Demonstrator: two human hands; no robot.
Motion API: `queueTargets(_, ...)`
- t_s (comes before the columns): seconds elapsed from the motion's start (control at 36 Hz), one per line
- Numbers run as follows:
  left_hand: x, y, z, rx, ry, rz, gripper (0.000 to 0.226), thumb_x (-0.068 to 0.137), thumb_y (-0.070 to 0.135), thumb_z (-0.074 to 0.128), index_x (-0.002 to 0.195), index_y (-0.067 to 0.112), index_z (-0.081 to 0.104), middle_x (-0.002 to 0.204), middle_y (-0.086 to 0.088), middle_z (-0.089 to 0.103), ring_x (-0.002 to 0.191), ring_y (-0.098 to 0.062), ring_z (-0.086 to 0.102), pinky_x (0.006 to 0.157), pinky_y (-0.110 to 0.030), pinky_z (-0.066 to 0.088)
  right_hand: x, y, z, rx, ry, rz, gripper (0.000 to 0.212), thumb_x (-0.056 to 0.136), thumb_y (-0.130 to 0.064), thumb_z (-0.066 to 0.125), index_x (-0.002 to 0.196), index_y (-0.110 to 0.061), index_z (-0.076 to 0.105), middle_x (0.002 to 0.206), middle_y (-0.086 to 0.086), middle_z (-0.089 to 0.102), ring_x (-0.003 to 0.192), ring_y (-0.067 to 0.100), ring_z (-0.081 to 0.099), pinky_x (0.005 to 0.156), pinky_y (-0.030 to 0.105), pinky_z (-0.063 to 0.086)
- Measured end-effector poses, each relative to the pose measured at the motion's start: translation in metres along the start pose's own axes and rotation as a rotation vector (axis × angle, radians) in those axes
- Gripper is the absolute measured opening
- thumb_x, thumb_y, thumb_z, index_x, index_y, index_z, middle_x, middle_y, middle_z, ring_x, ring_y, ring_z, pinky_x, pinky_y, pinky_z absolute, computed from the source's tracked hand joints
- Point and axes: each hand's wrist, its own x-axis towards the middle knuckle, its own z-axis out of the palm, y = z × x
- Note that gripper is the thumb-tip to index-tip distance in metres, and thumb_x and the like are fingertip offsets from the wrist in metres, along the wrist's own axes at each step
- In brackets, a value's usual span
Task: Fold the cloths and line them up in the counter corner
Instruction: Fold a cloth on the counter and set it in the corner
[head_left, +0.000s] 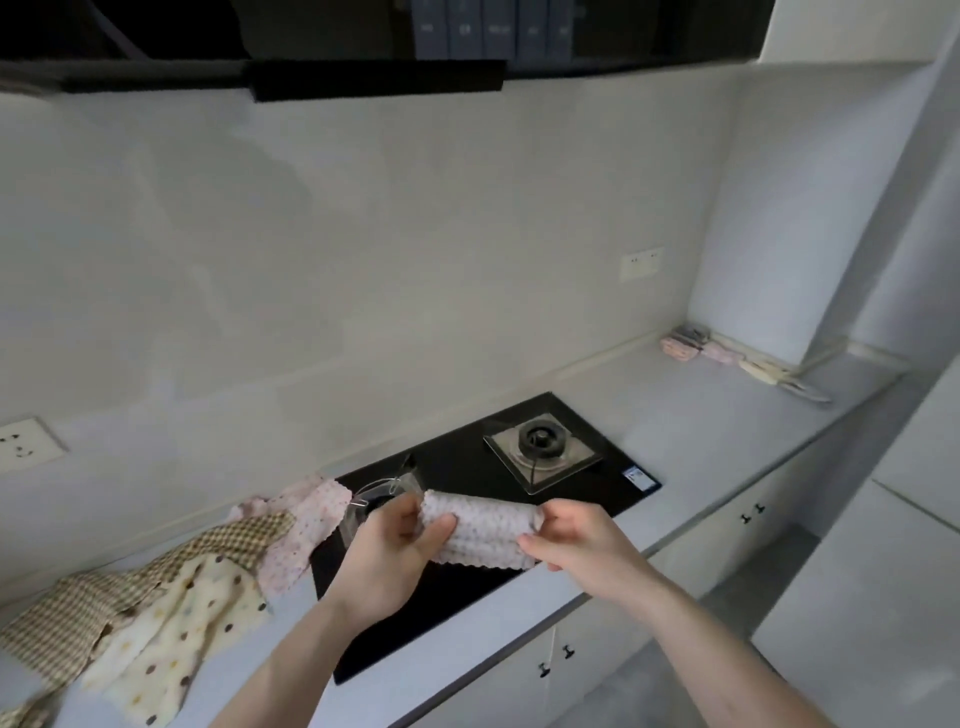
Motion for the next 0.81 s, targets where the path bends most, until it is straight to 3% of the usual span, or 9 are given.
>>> queueTargets(0.11,0.041,0.022,0.058,0.007,-0.038,0.024,0.015,0.095,0.029,0.068,0.091,0.014,0.066,0.085,-0.001,0.075,0.077,-0.015,0.072,0.070,-0.030,0.058,0.000,0.028,-0.073,-0.019,0.047,0.021,0.014,0.090,-0.029,0.074,0.103,-0.024,0.071,0.093,-0.009,0.078,0.088,0.005,0.072,0.081,0.029,0.059)
queueTargets(0.25,0.085,0.054,0.143,-0.004,-0.073,0.003,0.012,0.095,0.026,0.070,0.095,0.015,0.070,0.089,-0.001,0.077,0.082,-0.018,0.074,0.077,-0.034,0.061,-0.001,0.063,-0.167,-0.028,0.080,0.055,0.015,0.090,-0.027,0.075,0.104,-0.022,0.072,0.091,-0.008,0.078,0.083,0.008,0.073,0.077,0.028,0.058)
queueTargets(0.36,0.115,0.082,0.205,-0.020,-0.057,-0.001,0.010,0.095,0.026,0.069,0.088,0.019,0.068,0.078,0.003,0.074,0.068,-0.007,0.070,0.063,-0.020,0.053,0.004,0.086,-0.233,-0.023,0.095,0.094,0.006,0.089,-0.026,0.077,0.093,-0.023,0.073,0.085,-0.008,0.078,0.080,0.005,0.073,0.076,0.027,0.059)
queueTargets(0.42,0.131,0.094,0.230,-0.008,-0.045,-0.016,0.017,0.095,0.029,0.069,0.086,0.015,0.066,0.073,-0.003,0.071,0.062,-0.005,0.064,0.059,-0.018,0.050,0.008,0.094,-0.262,-0.014,0.103,0.131,0.010,0.088,-0.027,0.077,0.089,-0.018,0.073,0.082,-0.005,0.077,0.077,0.005,0.072,0.076,0.028,0.058)
queueTargets(0.53,0.162,0.109,0.264,0.019,-0.057,-0.053,0.026,0.095,0.033,0.068,0.085,0.010,0.062,0.073,-0.011,0.069,0.060,-0.007,0.062,0.060,-0.017,0.050,0.020,0.109,-0.305,0.008,0.125,0.175,0.025,0.086,-0.028,0.077,0.091,-0.004,0.071,0.078,0.000,0.075,0.073,0.011,0.071,0.075,0.029,0.057)
queueTargets(0.61,0.189,0.118,0.283,0.044,-0.071,-0.050,0.021,0.096,0.032,0.068,0.083,0.016,0.063,0.072,-0.006,0.071,0.061,-0.008,0.065,0.061,-0.019,0.051,0.033,0.119,-0.330,0.018,0.136,0.188,0.021,0.087,-0.028,0.075,0.092,-0.008,0.071,0.081,-0.001,0.076,0.079,0.016,0.073,0.073,0.029,0.057)
queueTargets(0.81,0.266,0.122,0.320,0.071,-0.132,-0.070,0.020,0.097,0.032,0.066,0.087,0.015,0.068,0.077,-0.003,0.074,0.071,-0.018,0.070,0.071,-0.031,0.057,0.077,0.143,-0.383,0.034,0.163,0.206,0.020,0.090,-0.030,0.071,0.095,-0.011,0.067,0.073,-0.005,0.073,0.069,0.007,0.067,0.065,0.024,0.051)
